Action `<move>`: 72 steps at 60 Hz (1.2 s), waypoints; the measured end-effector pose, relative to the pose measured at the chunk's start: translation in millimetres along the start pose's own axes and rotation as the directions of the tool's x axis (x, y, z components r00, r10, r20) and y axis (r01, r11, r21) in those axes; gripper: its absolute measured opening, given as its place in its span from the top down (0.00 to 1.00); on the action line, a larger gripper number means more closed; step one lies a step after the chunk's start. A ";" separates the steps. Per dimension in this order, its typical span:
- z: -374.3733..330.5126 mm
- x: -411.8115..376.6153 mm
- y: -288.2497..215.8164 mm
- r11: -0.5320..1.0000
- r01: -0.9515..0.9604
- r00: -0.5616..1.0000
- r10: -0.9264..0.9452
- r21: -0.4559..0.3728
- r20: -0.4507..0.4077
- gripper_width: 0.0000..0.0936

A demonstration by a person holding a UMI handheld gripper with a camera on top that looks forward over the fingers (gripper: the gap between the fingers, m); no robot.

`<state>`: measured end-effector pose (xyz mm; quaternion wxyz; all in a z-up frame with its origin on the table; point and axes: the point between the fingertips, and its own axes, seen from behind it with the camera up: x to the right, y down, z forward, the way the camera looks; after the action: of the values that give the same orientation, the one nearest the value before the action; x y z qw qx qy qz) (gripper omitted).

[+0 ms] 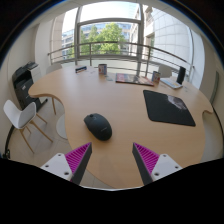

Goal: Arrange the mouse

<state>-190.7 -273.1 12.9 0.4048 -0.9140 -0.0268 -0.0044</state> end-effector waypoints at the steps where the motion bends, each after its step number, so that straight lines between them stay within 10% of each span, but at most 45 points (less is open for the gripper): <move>1: 5.7 -4.8 -1.8 1.000 0.006 1.000 -0.006 0.002 0.002 0.11; 28: 96.0 -26.2 -54.5 0.999 0.036 0.999 -0.035 0.032 -0.023 0.12; 39: 112.1 -32.7 -63.5 0.998 -0.030 1.000 0.030 0.051 -0.009 0.43; 56: 108.6 -37.6 -73.2 0.998 -0.001 1.000 0.001 0.058 0.000 0.57; 72: 16.6 15.3 -258.0 0.928 -0.067 0.997 0.045 0.367 0.068 0.59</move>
<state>-189.2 -87.1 193.1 0.5681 -0.8219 -0.0130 0.0392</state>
